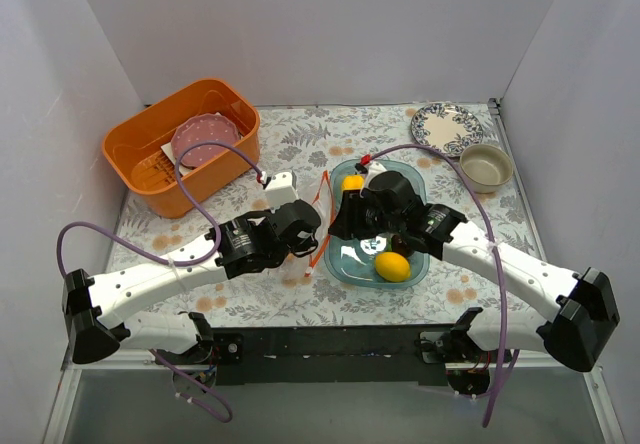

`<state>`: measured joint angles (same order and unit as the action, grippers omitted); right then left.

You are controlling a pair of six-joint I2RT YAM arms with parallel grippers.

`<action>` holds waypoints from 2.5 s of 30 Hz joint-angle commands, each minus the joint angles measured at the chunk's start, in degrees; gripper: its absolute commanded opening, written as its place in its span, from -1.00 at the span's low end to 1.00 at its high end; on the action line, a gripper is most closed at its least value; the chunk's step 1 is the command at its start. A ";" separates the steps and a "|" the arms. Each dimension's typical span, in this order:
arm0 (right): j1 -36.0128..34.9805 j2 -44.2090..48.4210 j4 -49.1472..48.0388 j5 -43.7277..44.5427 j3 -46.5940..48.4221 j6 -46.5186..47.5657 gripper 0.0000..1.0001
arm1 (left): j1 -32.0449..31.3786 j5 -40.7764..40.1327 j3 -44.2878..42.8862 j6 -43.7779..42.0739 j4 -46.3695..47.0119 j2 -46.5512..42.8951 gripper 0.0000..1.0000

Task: Place the food in the zip-top bag and seal the zipper
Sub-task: Place the fake vegetable in the zipper food storage bag, then pick up the fake fruit from the bin.

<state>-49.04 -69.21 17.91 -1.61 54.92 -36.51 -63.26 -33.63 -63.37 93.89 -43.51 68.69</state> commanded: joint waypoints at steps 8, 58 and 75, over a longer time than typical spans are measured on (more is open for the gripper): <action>0.08 -5.40 -5.61 -2.52 0.89 -1.63 -0.05 | -0.02 -1.97 -0.26 0.42 -1.05 -2.06 -1.00; 4.03 4.87 10.20 10.48 -0.85 4.87 0.96 | 1.65 -5.49 5.72 4.74 -7.65 -6.37 -1.00; 5.53 8.22 18.66 10.75 -9.73 12.86 0.96 | 1.65 -1.44 7.21 1.48 -2.64 -7.78 -1.00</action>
<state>-43.94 -61.06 38.83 9.04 46.89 -27.20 -61.93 -35.68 -56.60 96.68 -47.75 62.39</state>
